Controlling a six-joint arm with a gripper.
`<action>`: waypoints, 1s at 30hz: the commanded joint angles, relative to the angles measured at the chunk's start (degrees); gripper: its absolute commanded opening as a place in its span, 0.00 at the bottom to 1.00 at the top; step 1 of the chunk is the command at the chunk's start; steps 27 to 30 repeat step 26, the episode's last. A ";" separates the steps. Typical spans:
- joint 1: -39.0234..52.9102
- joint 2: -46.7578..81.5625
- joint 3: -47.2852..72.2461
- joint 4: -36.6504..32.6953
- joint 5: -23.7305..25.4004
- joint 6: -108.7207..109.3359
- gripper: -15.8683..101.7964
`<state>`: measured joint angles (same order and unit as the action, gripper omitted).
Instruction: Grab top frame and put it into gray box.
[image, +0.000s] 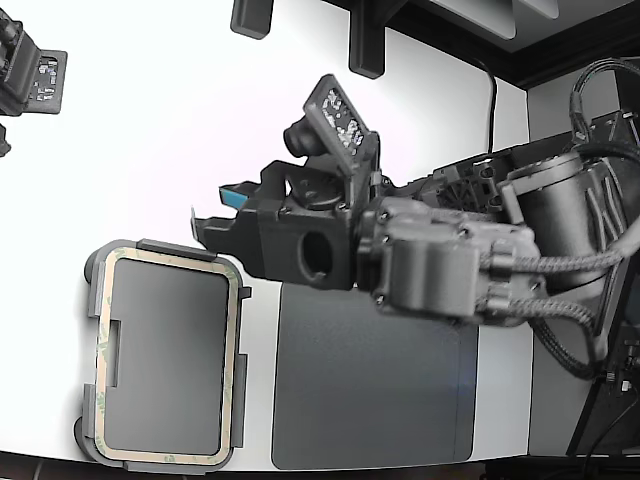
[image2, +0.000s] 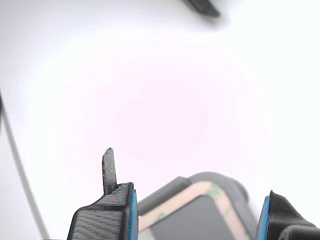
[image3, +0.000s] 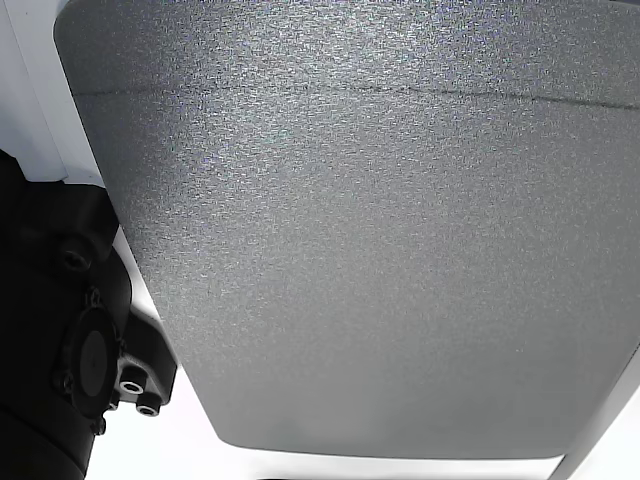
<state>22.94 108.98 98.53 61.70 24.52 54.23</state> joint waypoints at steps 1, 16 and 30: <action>-5.71 14.85 10.46 -4.92 -4.13 -27.33 0.98; -22.76 60.29 47.99 -5.54 -18.98 -48.43 0.98; -23.91 60.29 52.65 -6.33 -20.04 -48.78 0.98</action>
